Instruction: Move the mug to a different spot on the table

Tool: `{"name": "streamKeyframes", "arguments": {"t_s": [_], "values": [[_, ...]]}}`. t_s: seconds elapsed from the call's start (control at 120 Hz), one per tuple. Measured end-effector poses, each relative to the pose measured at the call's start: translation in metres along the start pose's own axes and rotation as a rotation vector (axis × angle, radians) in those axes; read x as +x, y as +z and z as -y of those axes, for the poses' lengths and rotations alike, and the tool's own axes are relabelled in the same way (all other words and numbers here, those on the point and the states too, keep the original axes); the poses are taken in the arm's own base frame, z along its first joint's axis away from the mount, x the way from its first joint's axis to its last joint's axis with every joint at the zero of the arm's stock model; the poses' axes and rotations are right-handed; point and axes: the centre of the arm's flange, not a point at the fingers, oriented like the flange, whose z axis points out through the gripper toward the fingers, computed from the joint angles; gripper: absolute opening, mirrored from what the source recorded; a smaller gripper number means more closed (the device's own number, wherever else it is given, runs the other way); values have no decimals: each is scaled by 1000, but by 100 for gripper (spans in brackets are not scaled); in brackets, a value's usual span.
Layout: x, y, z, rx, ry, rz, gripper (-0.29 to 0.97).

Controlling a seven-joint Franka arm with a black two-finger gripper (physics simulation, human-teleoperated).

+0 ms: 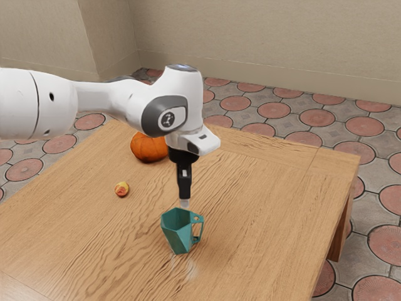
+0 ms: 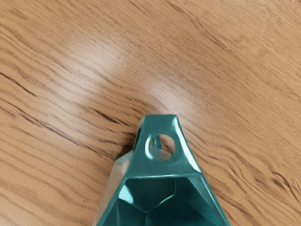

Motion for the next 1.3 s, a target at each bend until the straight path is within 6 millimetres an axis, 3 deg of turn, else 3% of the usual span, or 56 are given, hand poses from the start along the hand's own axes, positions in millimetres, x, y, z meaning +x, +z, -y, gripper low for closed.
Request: {"name": "streamKeyframes", "arguments": {"t_s": [0.25,0.433,0.633,1.217,1.3], "values": [[20,50,-3,47,-7,-21,68],[38,63,-16,85,40,-9,68],[45,85,-16,33,-1,-29,68],[48,119,-17,94,161,68,68],[48,120,-16,103,177,76,56]]}}
